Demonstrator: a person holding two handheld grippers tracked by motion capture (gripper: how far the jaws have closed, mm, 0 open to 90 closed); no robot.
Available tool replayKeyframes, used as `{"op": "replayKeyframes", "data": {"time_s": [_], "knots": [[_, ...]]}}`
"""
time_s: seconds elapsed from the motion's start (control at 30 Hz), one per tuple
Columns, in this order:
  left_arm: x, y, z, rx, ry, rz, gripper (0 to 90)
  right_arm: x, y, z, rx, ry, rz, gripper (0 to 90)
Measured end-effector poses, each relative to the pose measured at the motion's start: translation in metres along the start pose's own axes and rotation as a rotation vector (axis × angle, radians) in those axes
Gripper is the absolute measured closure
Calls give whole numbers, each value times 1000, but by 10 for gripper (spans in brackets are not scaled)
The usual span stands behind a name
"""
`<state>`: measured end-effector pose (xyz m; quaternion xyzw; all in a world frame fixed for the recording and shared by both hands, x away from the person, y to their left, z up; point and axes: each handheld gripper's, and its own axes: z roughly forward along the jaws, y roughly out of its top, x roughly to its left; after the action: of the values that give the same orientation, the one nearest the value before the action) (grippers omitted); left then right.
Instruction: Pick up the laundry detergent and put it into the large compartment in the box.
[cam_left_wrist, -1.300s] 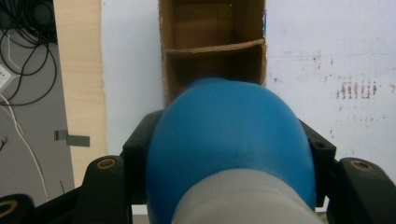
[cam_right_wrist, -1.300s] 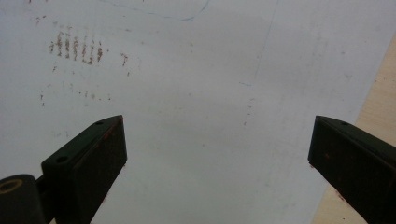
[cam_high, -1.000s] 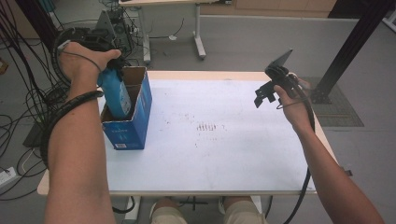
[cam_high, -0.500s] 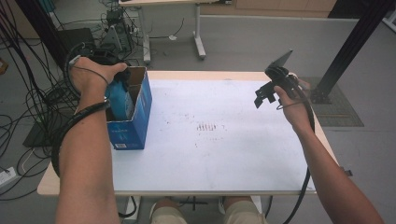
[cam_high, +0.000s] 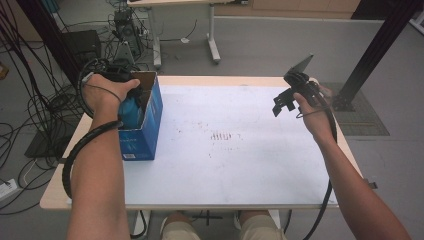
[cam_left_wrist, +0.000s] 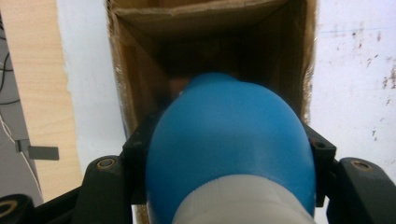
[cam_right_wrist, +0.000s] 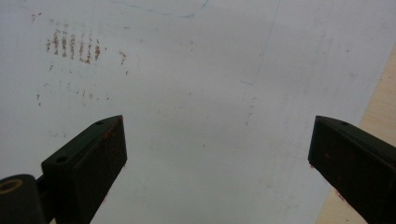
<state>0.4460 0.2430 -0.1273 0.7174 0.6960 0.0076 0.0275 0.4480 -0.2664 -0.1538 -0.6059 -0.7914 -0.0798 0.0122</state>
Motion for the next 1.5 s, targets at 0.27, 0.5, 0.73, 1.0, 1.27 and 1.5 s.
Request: {"op": "replayKeyframes", "data": {"time_s": [0.27,0.5,0.73,1.0,1.27,1.5], "knots": [[0,0,15,8,-3,4,392,1,1,2,5,-4,-2,44],[-2,0,24,12,-2,13,392,1,2,3,8,-5,2,44],[-3,-1,31,14,1,20,391,2,3,5,14,-7,-2,44],[-4,1,40,32,5,27,391,2,4,6,16,-5,-3,44],[-3,-2,43,22,0,26,391,2,3,7,15,-3,-3,44],[-3,-2,43,15,0,23,391,1,2,6,14,-1,0,44]]}}
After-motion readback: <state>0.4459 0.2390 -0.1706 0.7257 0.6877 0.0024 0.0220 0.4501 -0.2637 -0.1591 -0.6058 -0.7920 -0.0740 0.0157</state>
